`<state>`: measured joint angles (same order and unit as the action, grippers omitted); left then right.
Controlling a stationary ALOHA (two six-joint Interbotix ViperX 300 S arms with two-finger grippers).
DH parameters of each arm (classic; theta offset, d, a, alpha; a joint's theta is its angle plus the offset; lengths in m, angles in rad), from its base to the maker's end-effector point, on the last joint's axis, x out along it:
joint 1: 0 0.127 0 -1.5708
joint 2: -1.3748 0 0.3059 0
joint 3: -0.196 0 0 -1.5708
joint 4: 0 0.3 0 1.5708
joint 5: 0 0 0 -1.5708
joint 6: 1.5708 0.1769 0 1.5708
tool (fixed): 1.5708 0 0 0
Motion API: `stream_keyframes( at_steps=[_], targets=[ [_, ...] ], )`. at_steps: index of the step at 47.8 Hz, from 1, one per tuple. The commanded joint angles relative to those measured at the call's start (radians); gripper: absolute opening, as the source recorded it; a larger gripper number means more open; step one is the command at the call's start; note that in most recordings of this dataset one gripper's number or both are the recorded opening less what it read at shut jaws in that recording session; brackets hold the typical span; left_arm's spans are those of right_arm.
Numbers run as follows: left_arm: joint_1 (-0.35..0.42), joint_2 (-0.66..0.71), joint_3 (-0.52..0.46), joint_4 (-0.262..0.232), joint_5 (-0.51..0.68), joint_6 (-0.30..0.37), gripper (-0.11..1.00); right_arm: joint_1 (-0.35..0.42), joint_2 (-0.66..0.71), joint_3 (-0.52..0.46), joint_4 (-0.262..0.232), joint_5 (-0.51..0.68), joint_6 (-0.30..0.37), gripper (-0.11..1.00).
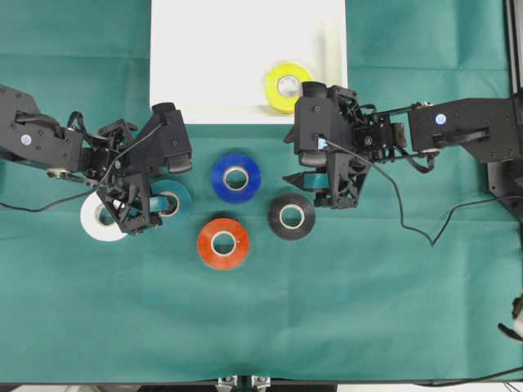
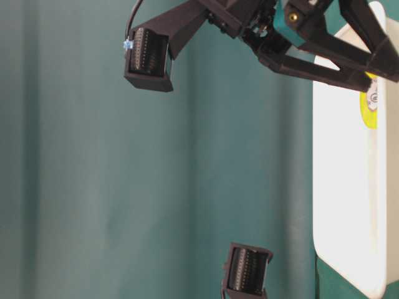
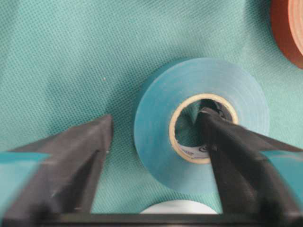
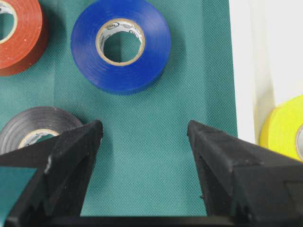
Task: Put the tape alternately from left to right into the white case.
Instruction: 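Lower the left gripper onto the teal tape roll and grasp it, then lift the teal tape and place it in the tray's upper left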
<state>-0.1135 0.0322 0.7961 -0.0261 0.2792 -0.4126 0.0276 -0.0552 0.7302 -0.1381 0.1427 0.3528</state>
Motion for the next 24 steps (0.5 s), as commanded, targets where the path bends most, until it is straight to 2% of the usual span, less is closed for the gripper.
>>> stream_keyframes(
  at_steps=[1, 5, 8, 24],
  targets=[
    [-0.005, -0.008, -0.020, 0.002, 0.003, 0.002, 0.16, 0.003, -0.011, -0.009, -0.003, -0.005, -0.002, 0.76],
    [-0.005, -0.009, -0.021, 0.002, 0.003, 0.000, 0.02, 0.003, -0.011, -0.011, -0.002, -0.005, -0.002, 0.76],
    [-0.003, -0.011, -0.021, 0.002, 0.002, 0.002, -0.04, 0.003, -0.011, -0.011, -0.002, -0.005, -0.002, 0.75],
    [-0.005, -0.034, -0.025, 0.002, 0.002, 0.000, -0.04, 0.003, -0.011, -0.009, -0.002, -0.005, 0.000, 0.75]
  ],
)
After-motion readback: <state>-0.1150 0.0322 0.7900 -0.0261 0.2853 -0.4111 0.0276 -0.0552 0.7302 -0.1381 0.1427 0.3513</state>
